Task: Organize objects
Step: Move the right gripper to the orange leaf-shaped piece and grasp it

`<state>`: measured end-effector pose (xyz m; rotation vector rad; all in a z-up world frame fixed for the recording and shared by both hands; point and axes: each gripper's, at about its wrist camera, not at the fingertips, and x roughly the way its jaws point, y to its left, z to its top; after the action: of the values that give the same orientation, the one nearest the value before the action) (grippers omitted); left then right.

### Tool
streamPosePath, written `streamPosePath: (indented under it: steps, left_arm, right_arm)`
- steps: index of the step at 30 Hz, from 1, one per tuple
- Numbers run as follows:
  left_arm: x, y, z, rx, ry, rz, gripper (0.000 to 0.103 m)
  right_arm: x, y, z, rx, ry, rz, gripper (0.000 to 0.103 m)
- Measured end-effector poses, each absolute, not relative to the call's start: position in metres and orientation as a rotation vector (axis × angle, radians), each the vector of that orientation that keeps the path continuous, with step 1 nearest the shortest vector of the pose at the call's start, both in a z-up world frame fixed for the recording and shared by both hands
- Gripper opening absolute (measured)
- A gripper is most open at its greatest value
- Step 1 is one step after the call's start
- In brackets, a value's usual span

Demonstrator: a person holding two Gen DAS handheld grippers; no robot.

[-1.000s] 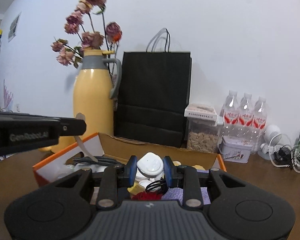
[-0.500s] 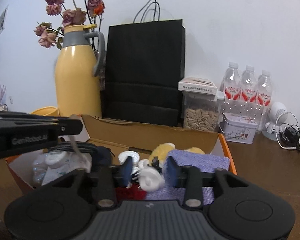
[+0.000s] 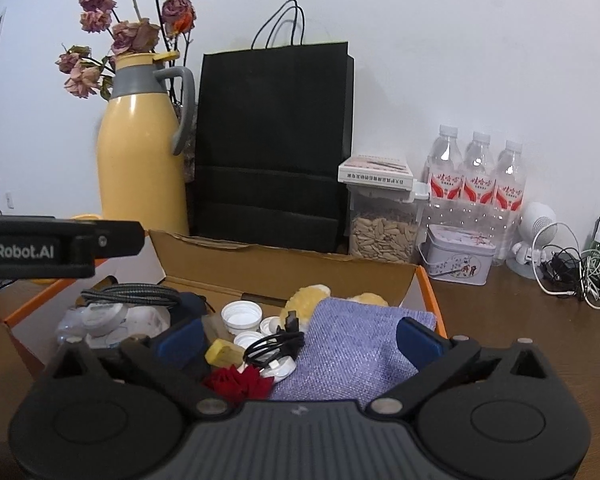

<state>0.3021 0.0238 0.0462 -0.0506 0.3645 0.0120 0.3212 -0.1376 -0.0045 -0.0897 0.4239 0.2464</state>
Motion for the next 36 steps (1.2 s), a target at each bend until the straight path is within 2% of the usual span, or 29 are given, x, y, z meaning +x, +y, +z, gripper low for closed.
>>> streamPosePath:
  steps: [9,22,25,27,36]
  left_arm:
    - [0.266,0.036,0.054,-0.051,0.368,0.040,0.103]
    - [0.213,0.069,0.033,-0.029,0.465,0.087,0.103]
    - [0.203,0.077,0.025,-0.032,0.490,0.103,0.103]
    - [0.197,0.083,0.021,-0.037,0.501,0.112,0.103]
    - [0.178,0.098,0.014,-0.065,0.525,0.129,0.103]
  right_arm:
    - [0.281,-0.134,0.004,-0.117,0.393,0.264,0.103]
    - [0.226,-0.112,-0.024,-0.161,0.507,0.321,0.103]
    - [0.223,-0.103,-0.036,-0.174,0.555,0.336,0.096]
    - [0.223,-0.096,-0.042,-0.182,0.583,0.339,0.087]
    - [0.236,-0.082,-0.056,-0.134,0.663,0.306,0.061]
